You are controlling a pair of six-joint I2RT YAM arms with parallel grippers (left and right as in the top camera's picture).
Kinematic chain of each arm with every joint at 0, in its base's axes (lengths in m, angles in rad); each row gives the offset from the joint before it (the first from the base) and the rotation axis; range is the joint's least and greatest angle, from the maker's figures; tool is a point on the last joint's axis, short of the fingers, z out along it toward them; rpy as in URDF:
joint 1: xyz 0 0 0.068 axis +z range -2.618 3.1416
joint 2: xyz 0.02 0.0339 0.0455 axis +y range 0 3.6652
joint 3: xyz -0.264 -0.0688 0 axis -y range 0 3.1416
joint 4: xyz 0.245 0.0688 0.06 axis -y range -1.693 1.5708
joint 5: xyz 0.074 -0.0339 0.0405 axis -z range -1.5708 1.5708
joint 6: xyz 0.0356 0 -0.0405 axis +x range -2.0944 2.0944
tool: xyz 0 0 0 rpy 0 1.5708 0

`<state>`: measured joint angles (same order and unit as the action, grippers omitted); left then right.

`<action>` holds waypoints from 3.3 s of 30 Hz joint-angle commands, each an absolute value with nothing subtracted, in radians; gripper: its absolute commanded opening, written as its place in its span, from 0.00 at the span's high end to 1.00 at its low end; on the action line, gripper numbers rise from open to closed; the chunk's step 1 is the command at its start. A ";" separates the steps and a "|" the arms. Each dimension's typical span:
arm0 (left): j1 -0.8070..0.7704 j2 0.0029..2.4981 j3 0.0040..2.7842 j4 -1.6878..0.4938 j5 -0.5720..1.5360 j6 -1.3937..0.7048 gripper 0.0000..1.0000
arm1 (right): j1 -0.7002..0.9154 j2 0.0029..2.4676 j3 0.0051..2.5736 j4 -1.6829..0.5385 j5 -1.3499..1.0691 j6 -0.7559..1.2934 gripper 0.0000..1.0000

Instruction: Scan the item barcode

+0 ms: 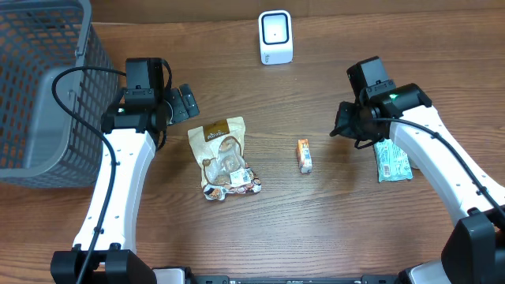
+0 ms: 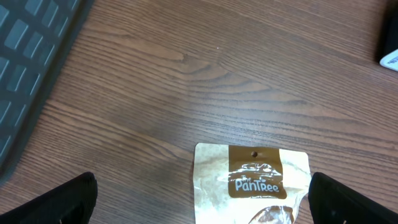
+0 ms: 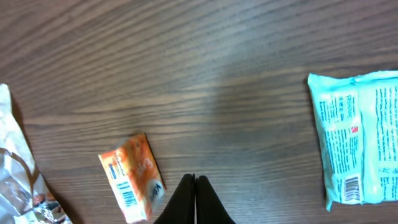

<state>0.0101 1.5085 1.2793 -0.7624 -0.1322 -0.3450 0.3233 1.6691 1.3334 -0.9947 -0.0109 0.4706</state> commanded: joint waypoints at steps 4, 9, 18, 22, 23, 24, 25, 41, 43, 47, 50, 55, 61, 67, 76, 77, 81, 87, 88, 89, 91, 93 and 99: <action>0.013 1.517 1.290 -0.759 -0.138 -0.352 0.00 | 0.356 1.666 1.258 -0.955 -0.002 0.471 0.96; 0.013 1.517 1.290 -0.759 -0.138 -0.352 0.00 | 0.395 1.668 1.169 -0.842 -0.010 0.492 0.96; 0.013 1.517 1.290 -0.759 -0.138 -0.352 0.00 | 0.449 1.682 1.041 -0.661 -0.054 0.502 0.96; 0.012 1.517 1.290 -0.759 -0.138 -0.352 0.00 | 0.469 1.707 1.010 -0.616 -0.063 0.529 0.96; 0.013 1.517 1.290 -0.759 -0.138 -0.352 0.00 | 0.473 1.711 1.004 -0.604 -0.064 0.529 0.96; 0.012 1.517 1.290 -0.759 -0.138 -0.352 0.00 | 0.478 1.715 0.999 -0.592 -0.066 0.529 0.96; 0.013 1.517 1.290 -0.759 -0.138 -0.352 0.00 | 0.483 1.718 0.992 -0.577 -0.066 0.528 0.96; 0.013 1.517 1.290 -0.759 -0.138 -0.352 0.00 | 0.500 1.718 0.974 -0.539 -0.138 0.527 0.94; 0.013 1.517 1.290 -0.759 -0.138 -0.352 0.00 | 0.500 1.718 0.974 -0.539 -0.168 0.527 0.93; 0.013 1.517 1.290 -0.759 -0.138 -0.352 0.00 | 0.500 1.718 0.974 -0.539 -0.186 0.524 0.93; 0.013 1.517 1.290 -0.759 -0.138 -0.352 0.00 | 0.500 1.718 0.974 -0.539 -0.189 0.524 0.93; 0.013 1.517 1.290 -0.759 -0.138 -0.352 0.00 | 0.503 1.718 0.974 -0.539 -0.190 0.524 0.93; 0.013 1.517 1.290 -0.759 -0.138 -0.352 0.00 | 0.516 1.718 0.974 -0.536 -0.189 0.524 0.91; 0.013 1.517 1.290 -0.759 -0.138 -0.352 0.00 | 0.516 1.718 0.974 -0.535 -0.189 0.524 0.90; 0.012 1.517 1.290 -0.759 -0.138 -0.352 0.00 | 0.516 1.718 0.974 -0.460 -0.180 0.524 0.81; 0.013 1.517 1.290 -0.759 -0.138 -0.352 0.00 | 0.516 1.718 0.974 -0.431 -0.181 0.524 0.80; 0.013 1.517 1.290 -0.759 -0.138 -0.352 0.00 | 0.516 1.718 0.974 -0.355 -0.181 0.524 0.69; 0.013 1.517 1.290 -0.759 -0.138 -0.352 0.00 | 0.516 1.719 0.974 -0.379 -0.181 0.519 0.69; 0.013 1.517 1.290 -0.759 -0.138 -0.352 0.00 | 0.516 1.719 0.974 -0.389 -0.181 0.516 0.69; 0.013 1.517 1.290 -0.759 -0.138 -0.352 0.00 | 0.516 1.719 0.974 -0.395 -0.181 0.516 0.69; 0.013 1.517 1.290 -0.759 -0.138 -0.352 0.00 | 0.516 1.719 0.974 -0.401 -0.182 0.506 0.69; 0.013 1.517 1.290 -0.759 -0.138 -0.352 0.00 | 0.517 1.719 0.974 -0.402 -0.182 0.480 0.69; 0.012 1.517 1.290 -0.759 -0.138 -0.352 0.00 | 0.539 1.719 0.974 -0.403 -0.186 0.463 0.69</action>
<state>0.0101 1.5085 1.2793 -0.7628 -0.1318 -0.3450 0.5171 1.7134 0.9787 -0.4053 -0.1829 0.4885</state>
